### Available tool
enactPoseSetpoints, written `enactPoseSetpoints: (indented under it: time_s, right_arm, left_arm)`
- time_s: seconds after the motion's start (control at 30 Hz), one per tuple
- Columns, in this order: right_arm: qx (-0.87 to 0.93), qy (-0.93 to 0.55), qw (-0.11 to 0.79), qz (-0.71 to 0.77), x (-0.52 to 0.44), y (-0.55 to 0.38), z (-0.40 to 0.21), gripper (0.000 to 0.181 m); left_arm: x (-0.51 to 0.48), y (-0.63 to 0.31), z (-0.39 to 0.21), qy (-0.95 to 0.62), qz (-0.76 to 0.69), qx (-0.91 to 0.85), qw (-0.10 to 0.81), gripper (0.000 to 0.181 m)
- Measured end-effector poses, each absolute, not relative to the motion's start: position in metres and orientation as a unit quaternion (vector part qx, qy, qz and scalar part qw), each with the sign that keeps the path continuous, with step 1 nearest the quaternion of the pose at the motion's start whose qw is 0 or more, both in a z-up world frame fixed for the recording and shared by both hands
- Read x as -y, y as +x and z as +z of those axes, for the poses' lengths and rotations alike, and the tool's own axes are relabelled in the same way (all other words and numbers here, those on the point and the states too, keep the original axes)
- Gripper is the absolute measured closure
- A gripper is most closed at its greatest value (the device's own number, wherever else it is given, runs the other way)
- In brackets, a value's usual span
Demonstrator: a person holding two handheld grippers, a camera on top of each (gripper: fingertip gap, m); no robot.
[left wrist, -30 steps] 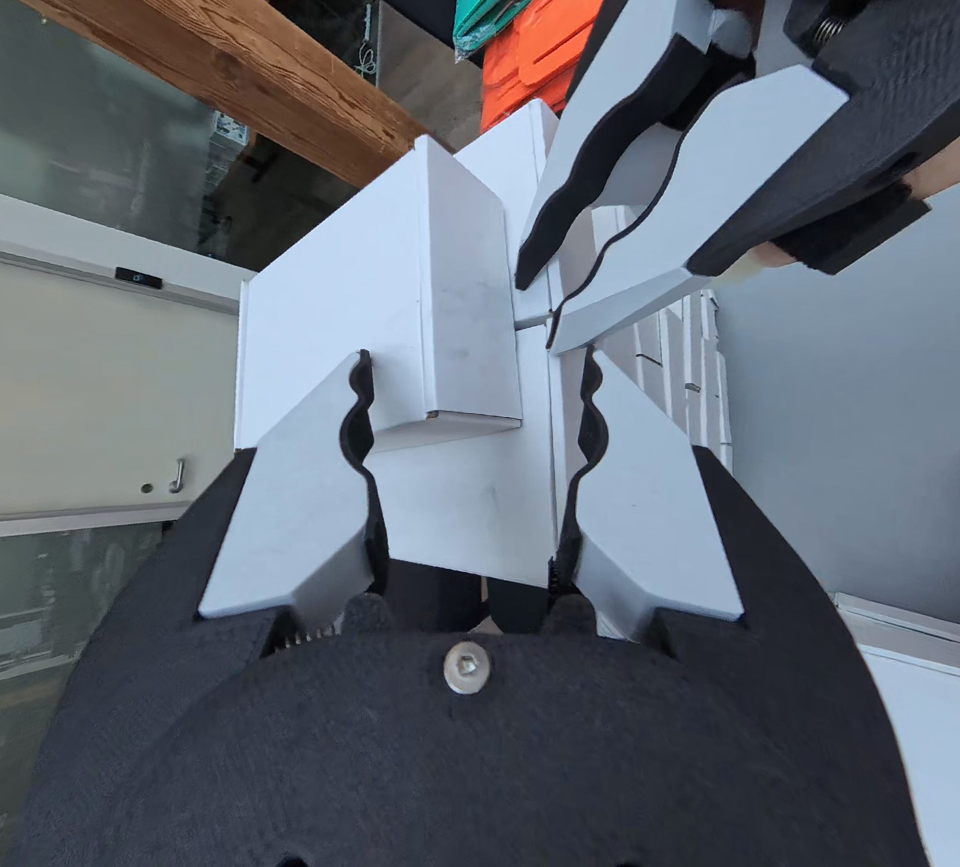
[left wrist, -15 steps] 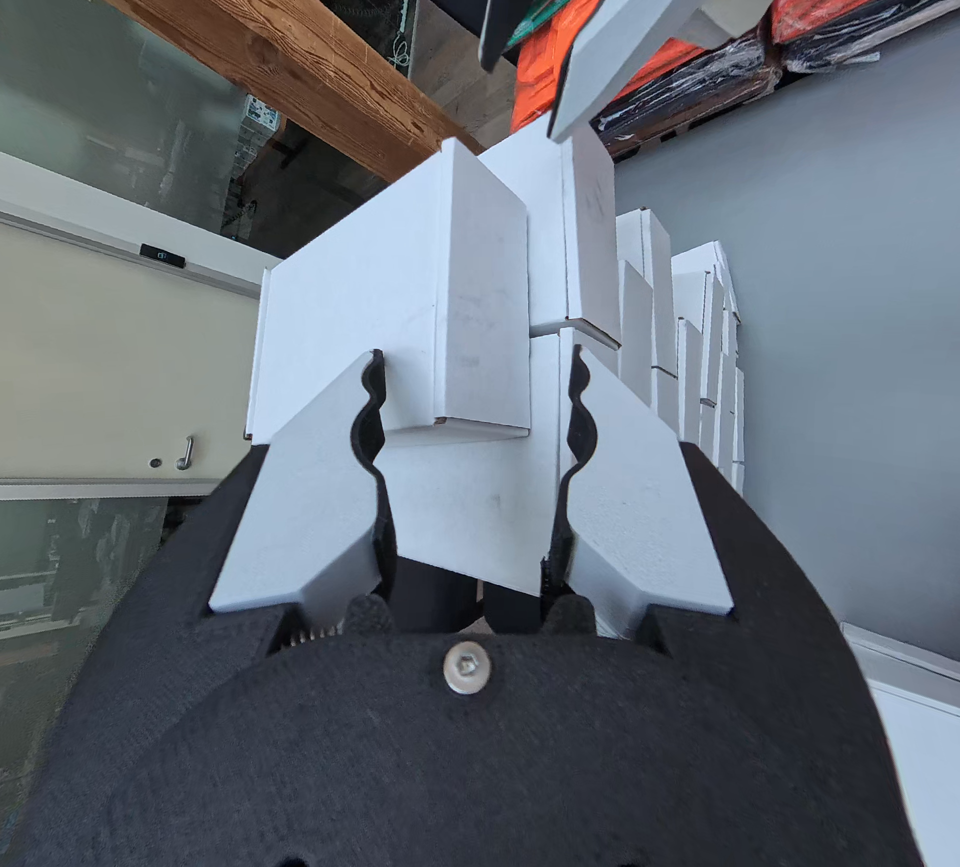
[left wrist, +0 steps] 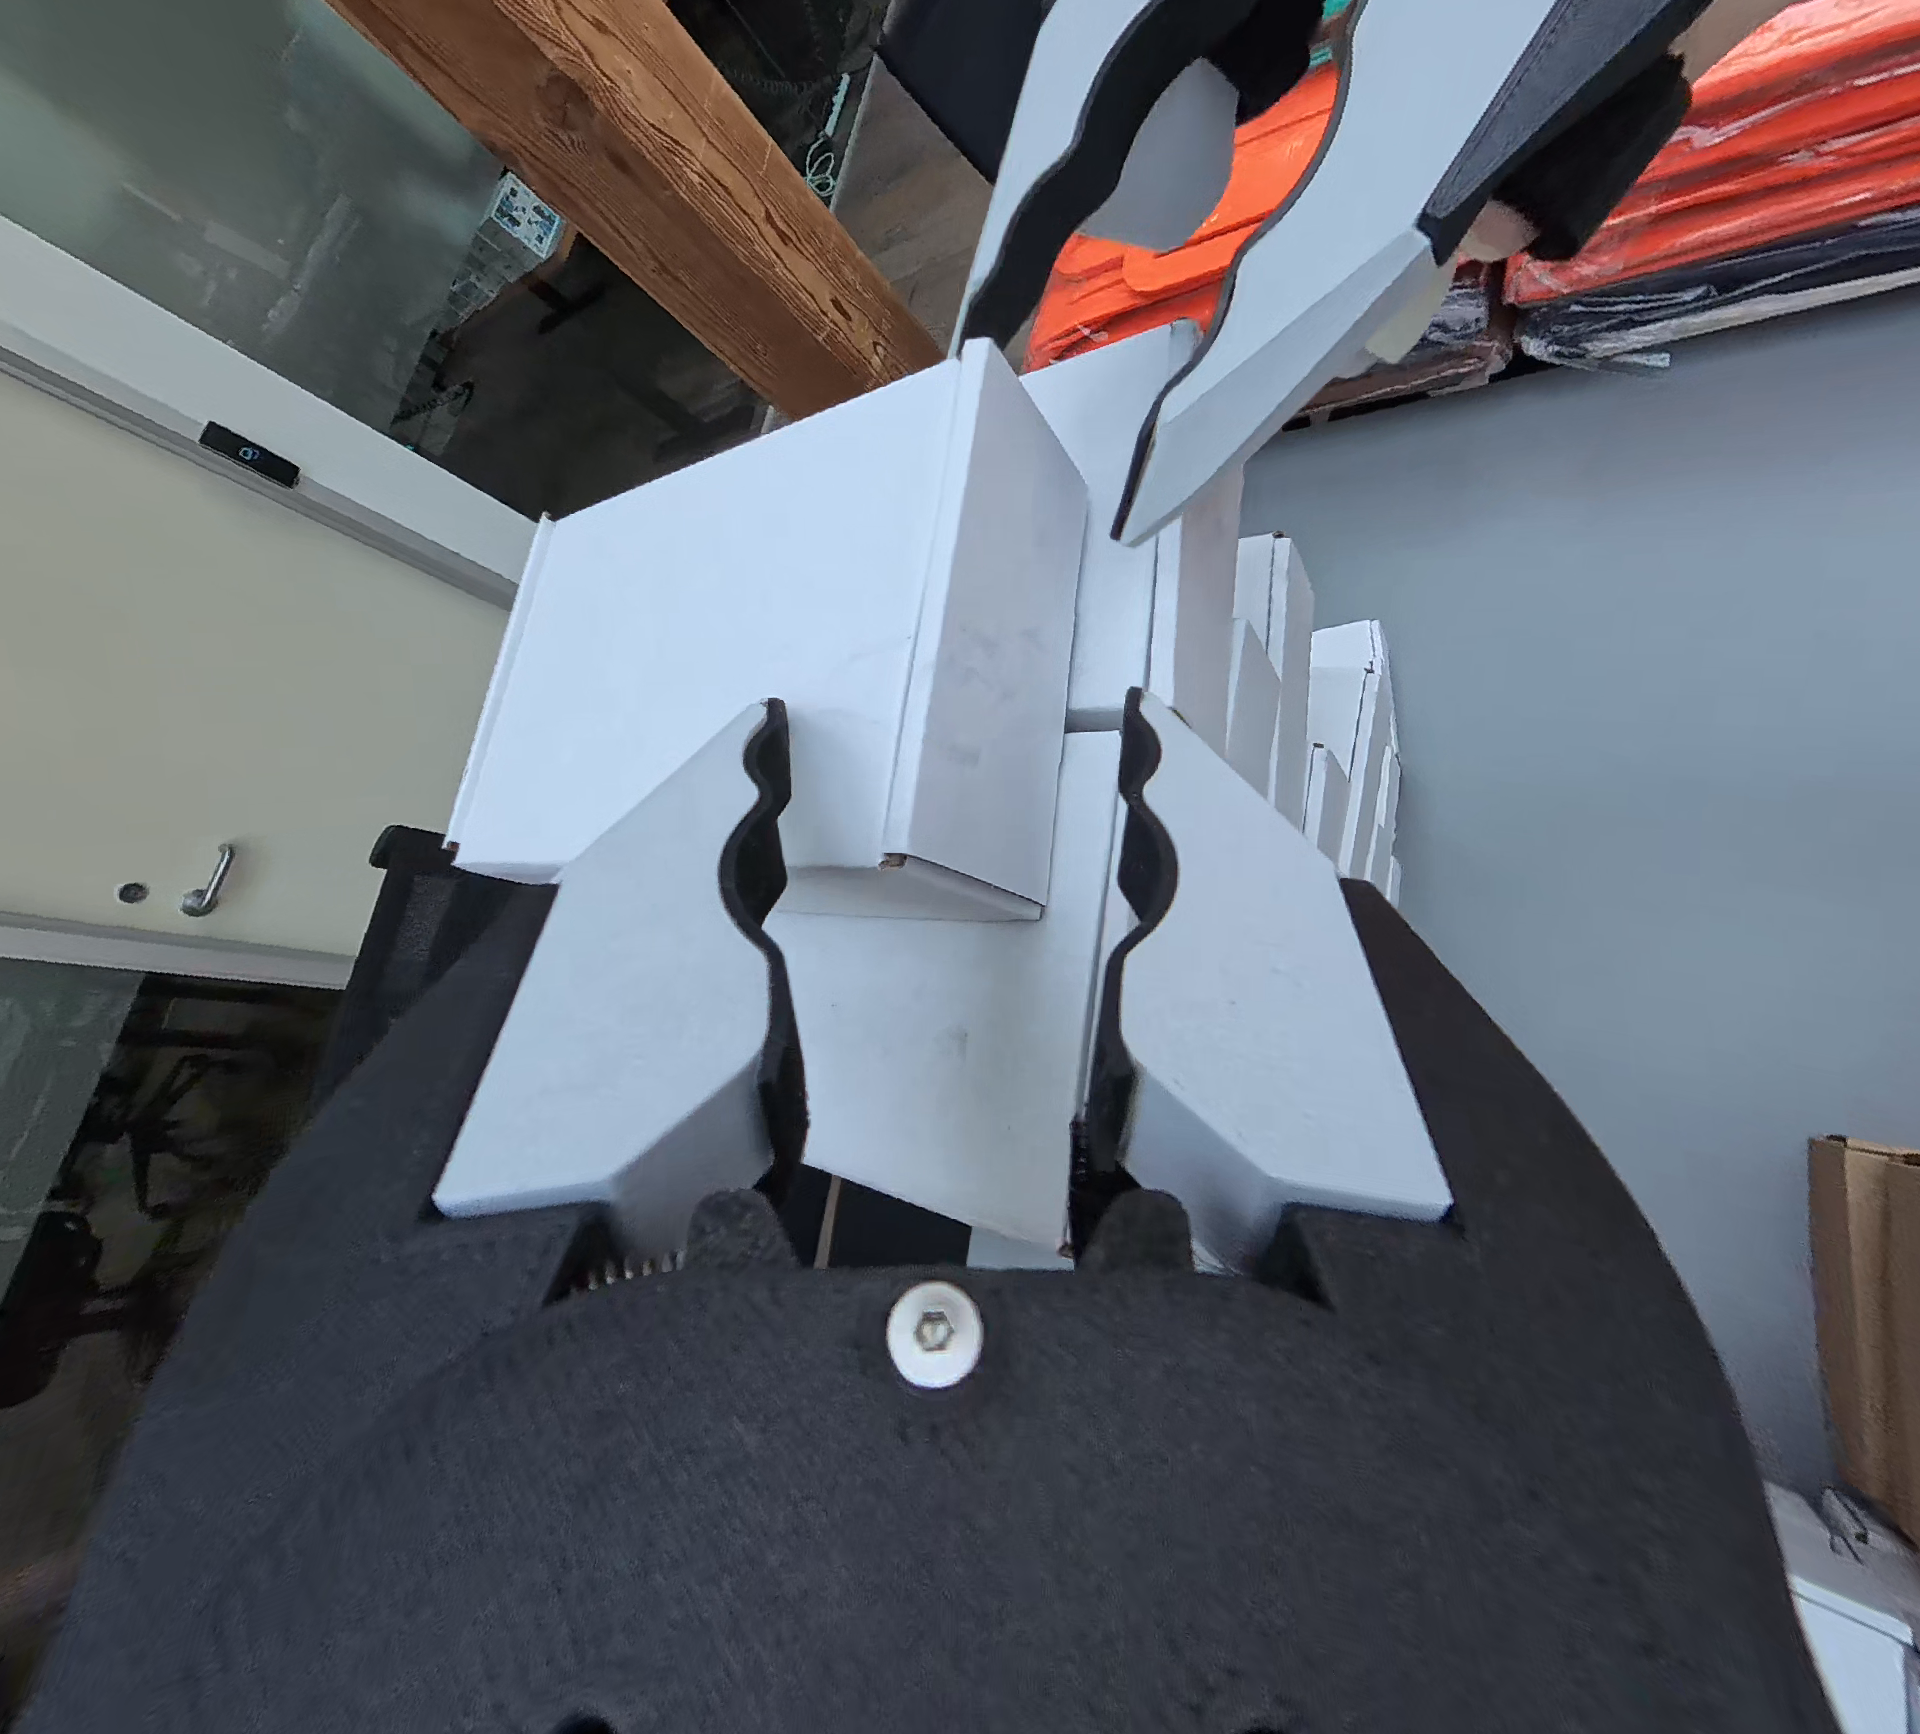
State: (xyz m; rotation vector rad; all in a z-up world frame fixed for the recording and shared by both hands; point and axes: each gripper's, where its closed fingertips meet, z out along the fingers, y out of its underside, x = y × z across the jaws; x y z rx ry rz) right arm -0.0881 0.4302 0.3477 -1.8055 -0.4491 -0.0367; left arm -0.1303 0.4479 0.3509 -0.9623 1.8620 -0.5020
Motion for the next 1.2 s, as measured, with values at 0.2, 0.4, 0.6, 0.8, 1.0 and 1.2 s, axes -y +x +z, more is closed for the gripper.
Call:
enactPoseSetpoints:
  time_s: [0.2, 0.4, 0.6, 0.8, 1.0, 1.2]
  right_arm:
    - [0.191, -0.788, 0.584, -0.029, -0.435, -0.090, 0.337, 0.134]
    - [0.196, -0.782, 0.590, -0.048, -0.436, -0.089, 0.341, 0.132]
    - [0.194, -0.773, 0.604, -0.005, -0.431, -0.081, 0.353, 0.123]
    - [0.203, -0.793, 0.572, 0.056, -0.435, -0.088, 0.336, 0.139]
    - [0.200, -0.791, 0.576, 0.038, -0.433, -0.088, 0.331, 0.147]
    - [0.188, -0.788, 0.583, 0.065, -0.423, -0.088, 0.330, 0.147]
  left_arm:
    - [-0.449, -0.129, 0.354, -0.405, -0.223, -0.749, 0.475, 0.118]
    - [-0.452, -0.127, 0.368, -0.404, -0.238, -0.727, 0.502, 0.117]
    - [-0.468, -0.153, 0.405, -0.465, -0.339, -0.641, 0.508, 0.113]
    - [-0.473, -0.165, 0.360, -0.534, -0.386, -0.629, 0.413, 0.113]
    - [-0.459, -0.158, 0.343, -0.517, -0.354, -0.651, 0.429, 0.131]
    - [-0.449, -0.159, 0.342, -0.502, -0.344, -0.660, 0.440, 0.135]
